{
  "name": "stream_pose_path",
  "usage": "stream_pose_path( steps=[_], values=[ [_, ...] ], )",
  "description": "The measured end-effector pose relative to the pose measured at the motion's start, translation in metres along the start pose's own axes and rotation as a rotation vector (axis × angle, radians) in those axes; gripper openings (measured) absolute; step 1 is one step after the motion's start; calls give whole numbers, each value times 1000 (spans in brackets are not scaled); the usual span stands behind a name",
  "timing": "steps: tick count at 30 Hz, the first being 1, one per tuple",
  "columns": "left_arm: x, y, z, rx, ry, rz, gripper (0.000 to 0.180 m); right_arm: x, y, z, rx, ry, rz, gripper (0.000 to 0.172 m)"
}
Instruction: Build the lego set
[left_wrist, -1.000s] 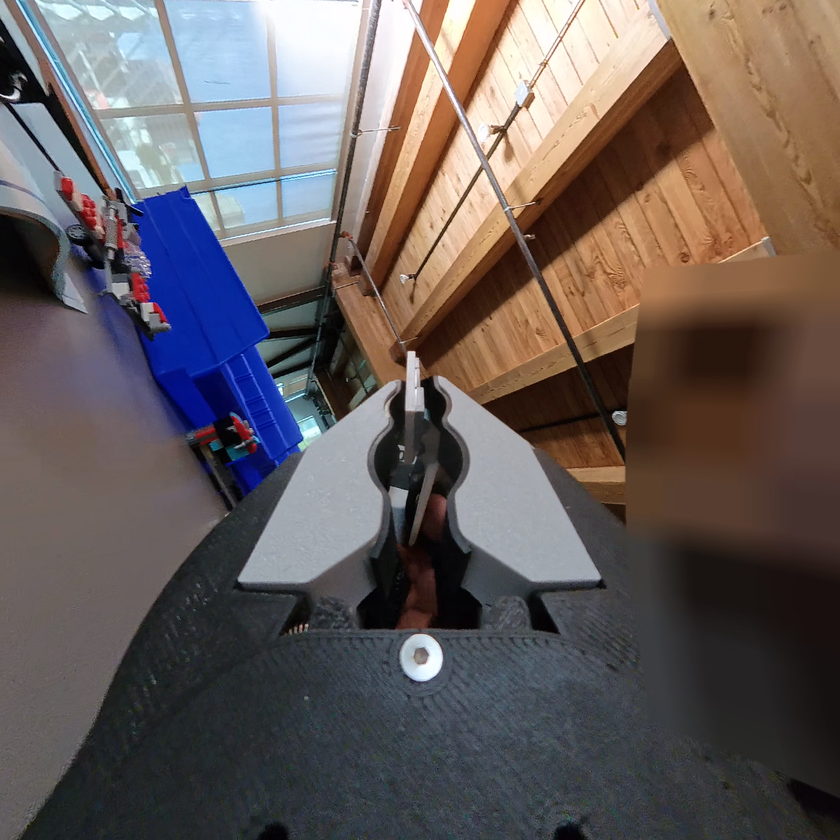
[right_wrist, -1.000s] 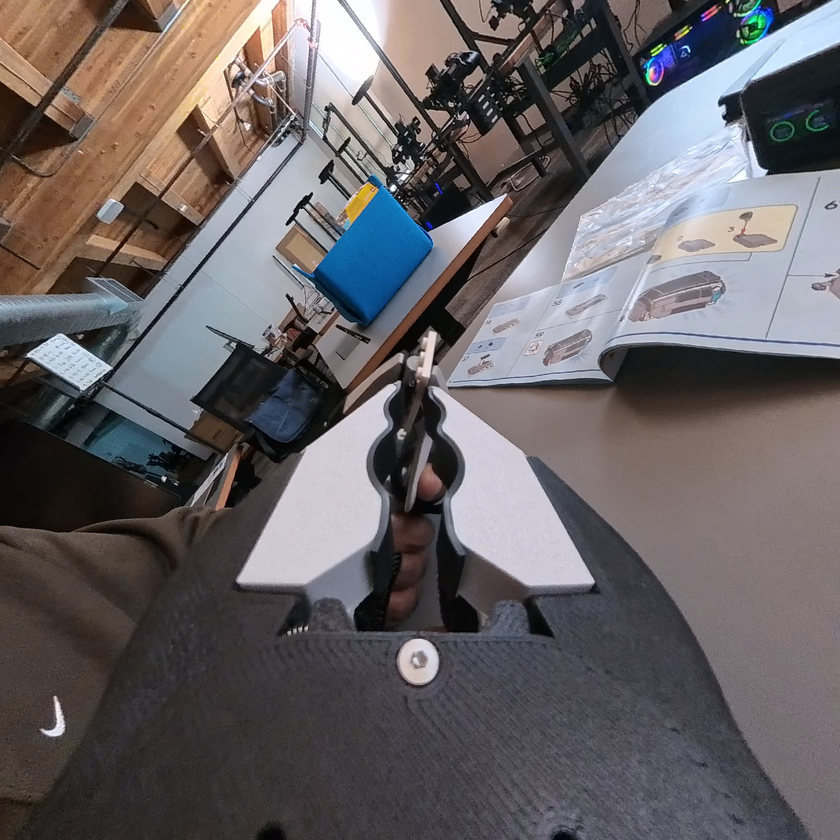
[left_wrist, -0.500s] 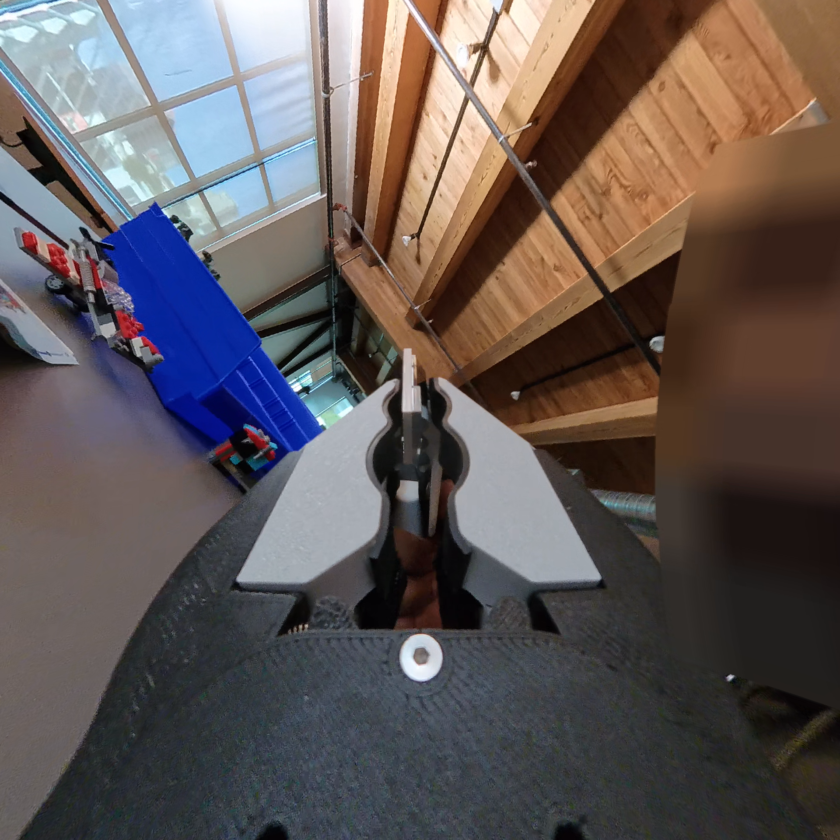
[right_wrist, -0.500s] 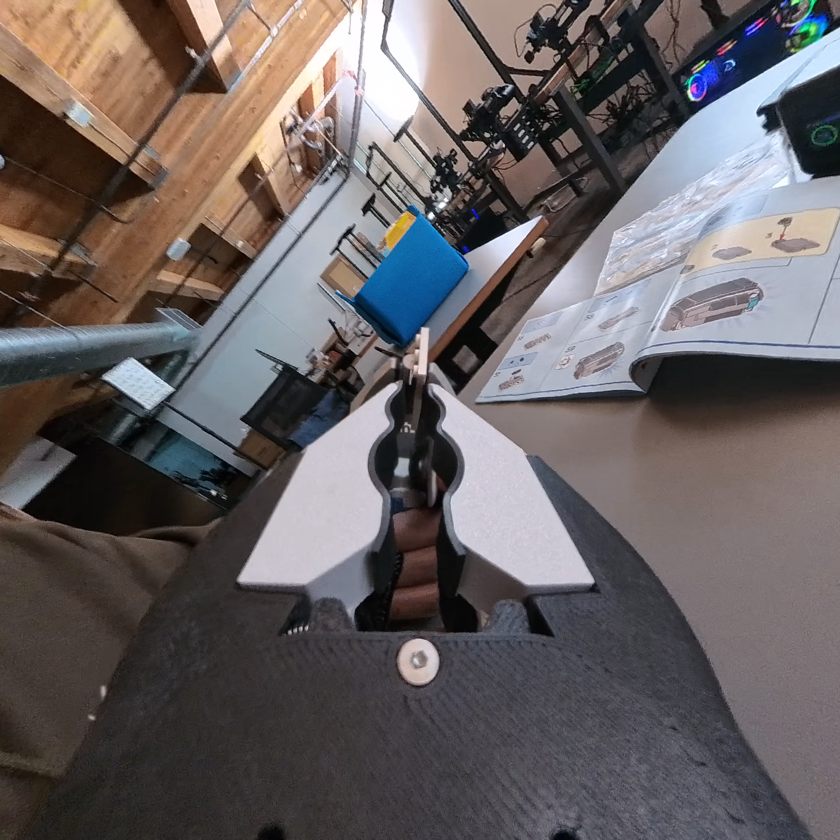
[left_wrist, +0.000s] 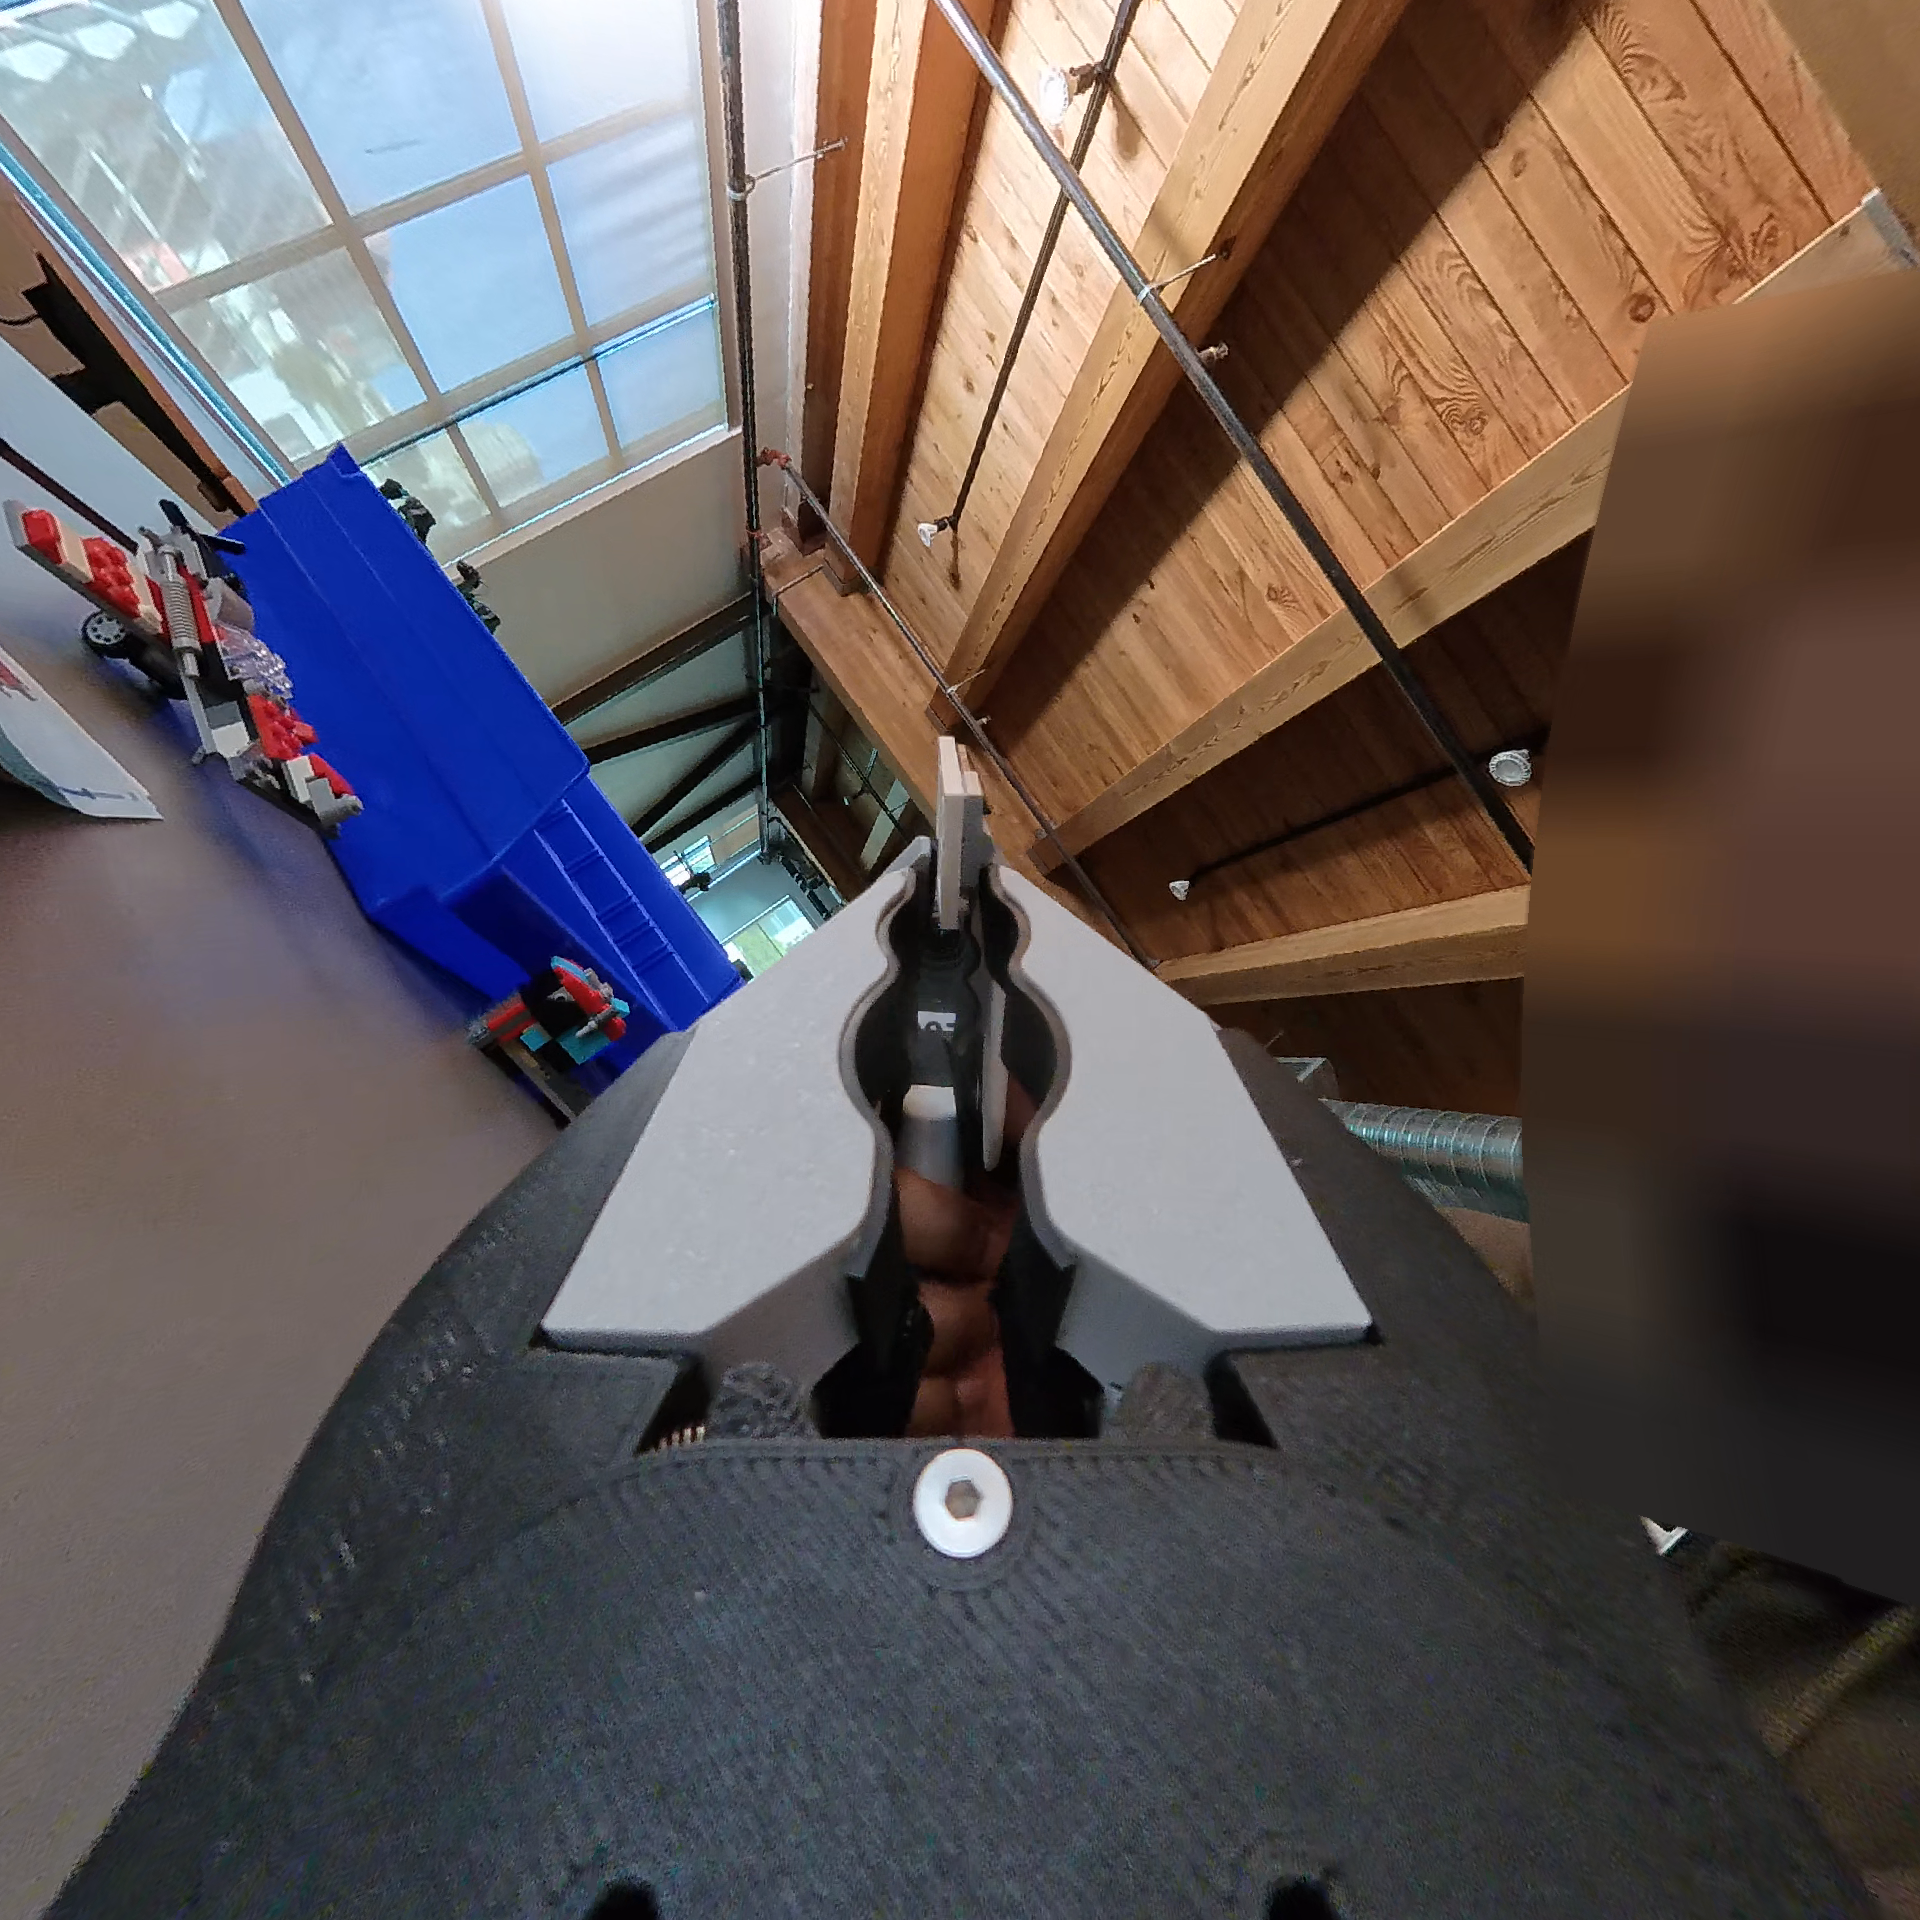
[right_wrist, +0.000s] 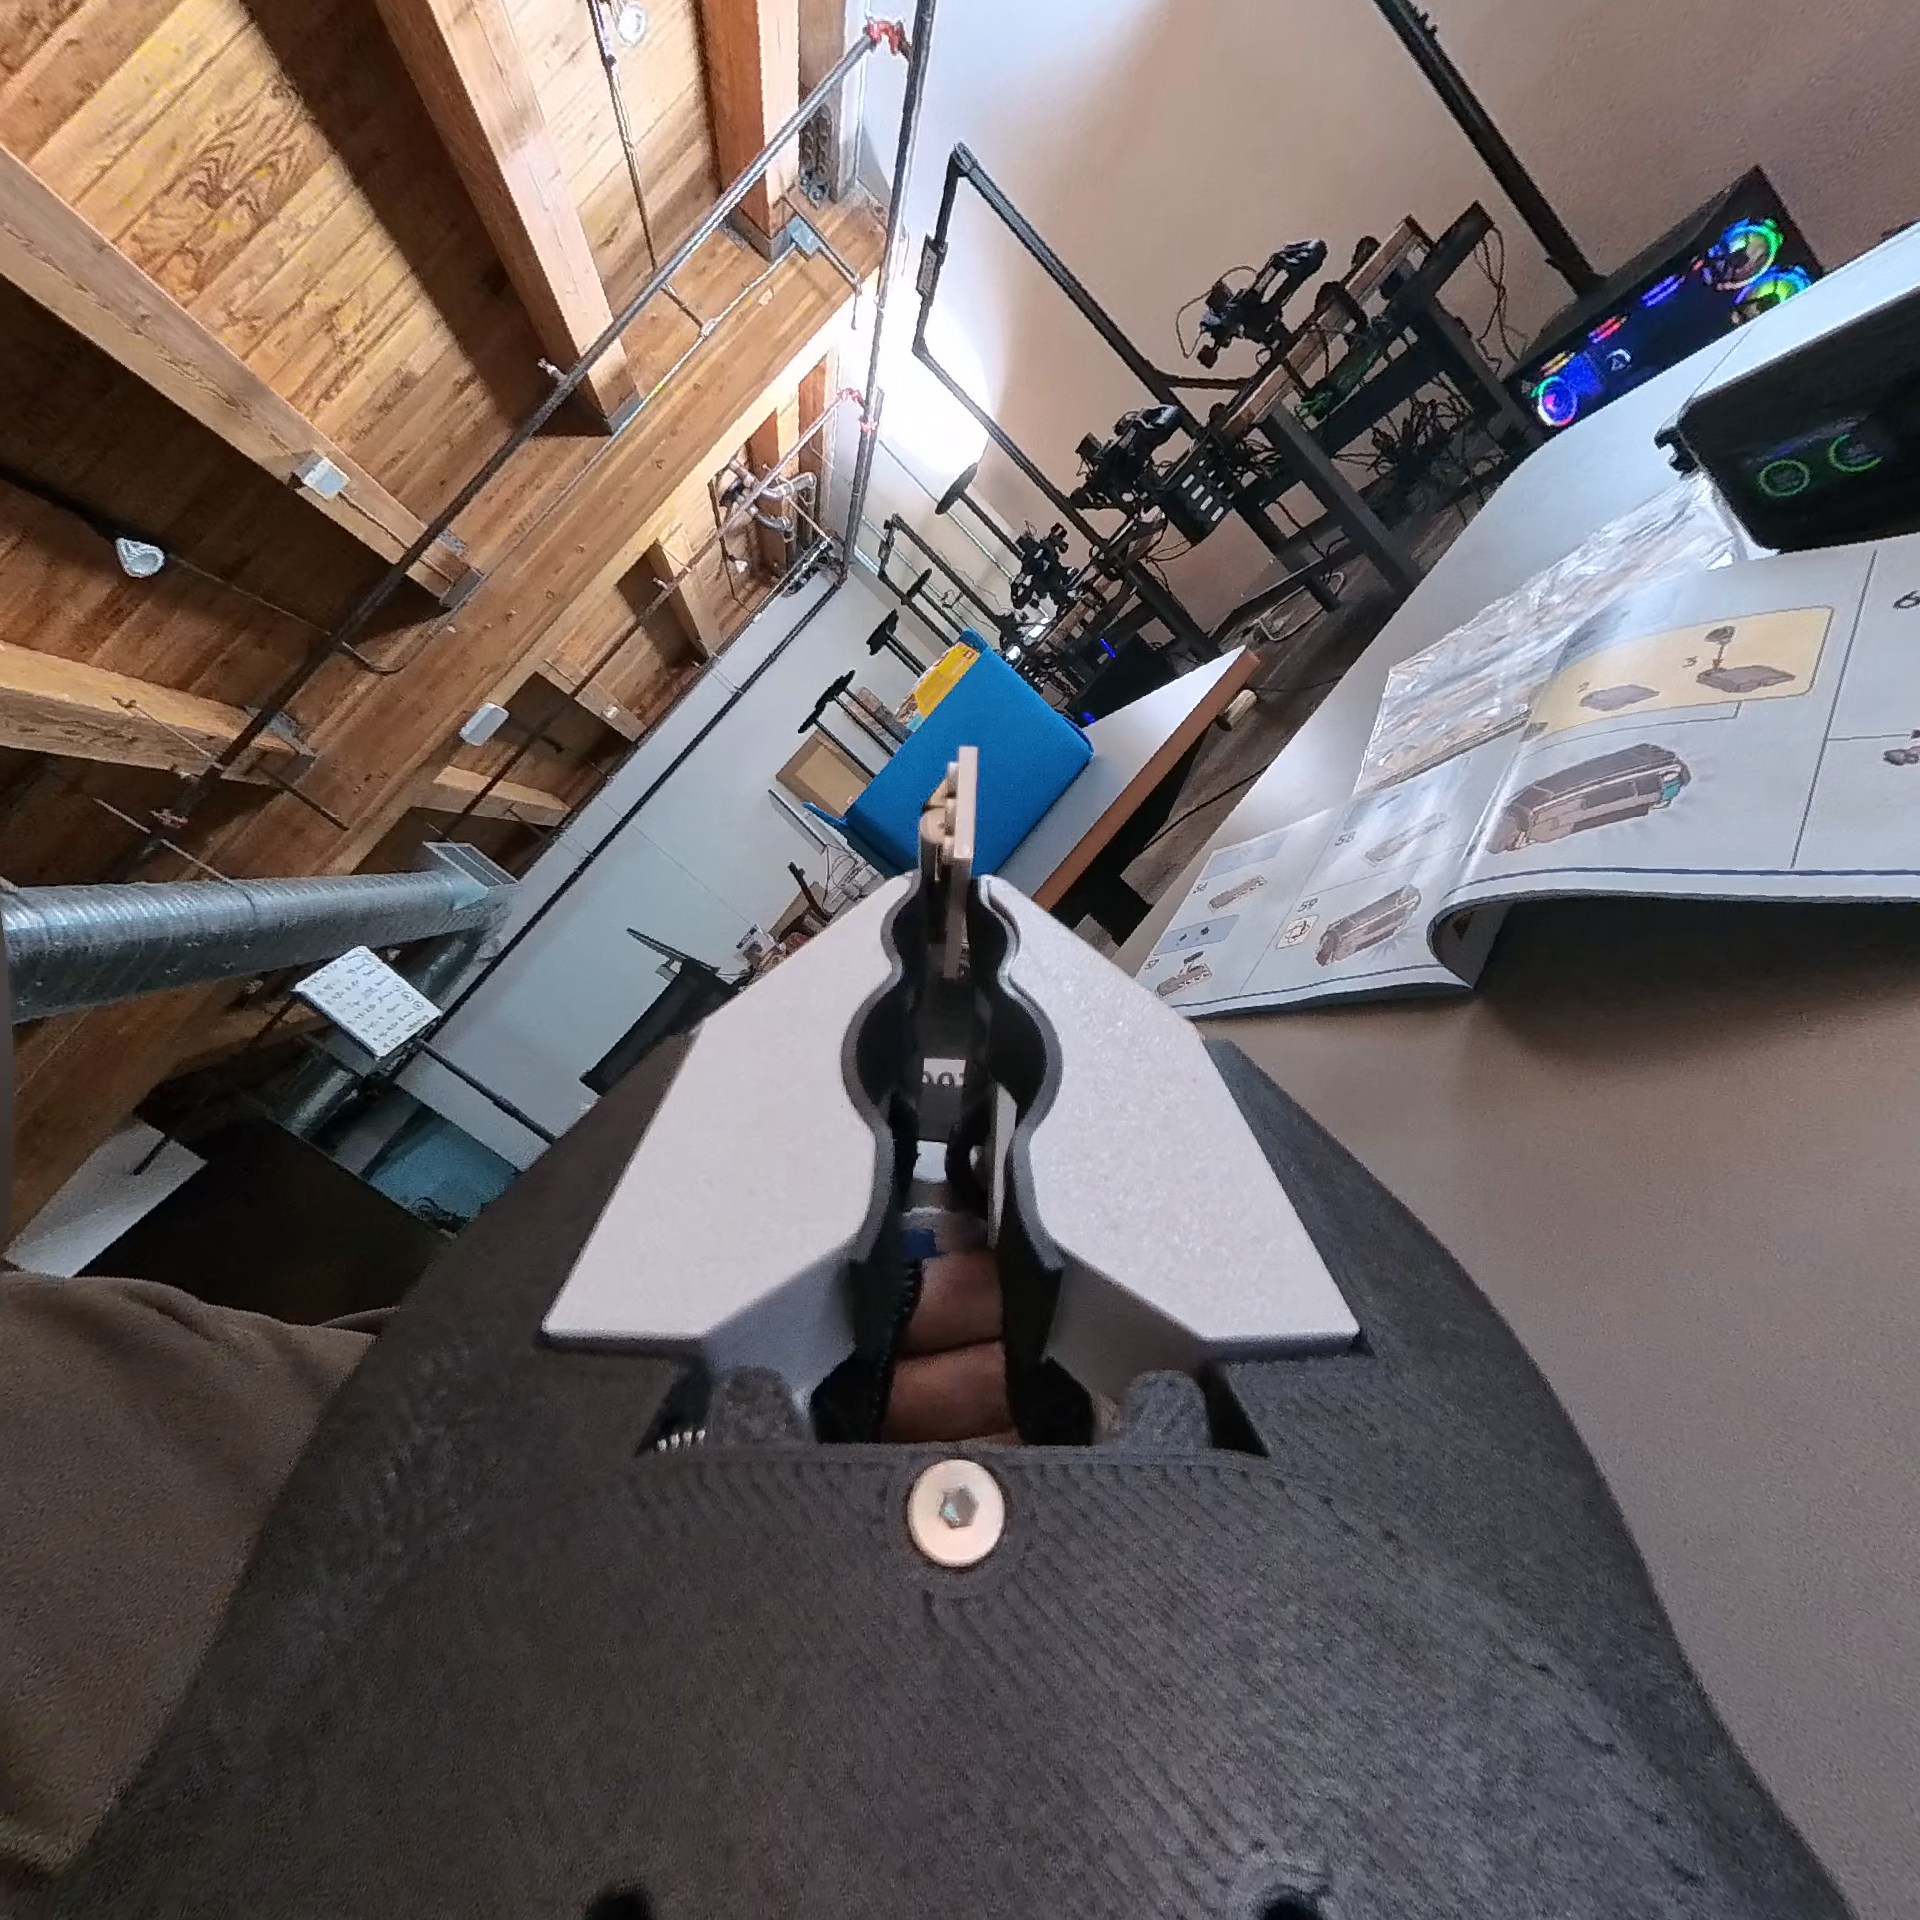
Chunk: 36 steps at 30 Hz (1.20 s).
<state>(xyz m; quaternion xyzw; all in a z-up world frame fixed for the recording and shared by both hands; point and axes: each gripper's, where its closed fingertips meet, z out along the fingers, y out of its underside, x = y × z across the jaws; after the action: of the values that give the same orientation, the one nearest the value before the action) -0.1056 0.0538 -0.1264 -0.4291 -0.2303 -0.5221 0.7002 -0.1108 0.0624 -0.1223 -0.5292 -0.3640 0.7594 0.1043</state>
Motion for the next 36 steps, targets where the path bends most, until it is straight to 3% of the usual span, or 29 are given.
stream_pose_path(
  steps=[23,29,32,36],
  values=[
    [10,0,-4,16,31,94,8,-14,9,4,-8,2,-140,8],
    [4,-4,-5,38,27,3,7,-9,4,2,-20,7,-170,14],
    [-1,-10,-8,68,6,-48,7,-2,-3,-5,-27,47,-241,30],
    [-6,-11,-7,73,-33,-130,7,-2,-17,-15,-43,95,-491,32]
  ],
)
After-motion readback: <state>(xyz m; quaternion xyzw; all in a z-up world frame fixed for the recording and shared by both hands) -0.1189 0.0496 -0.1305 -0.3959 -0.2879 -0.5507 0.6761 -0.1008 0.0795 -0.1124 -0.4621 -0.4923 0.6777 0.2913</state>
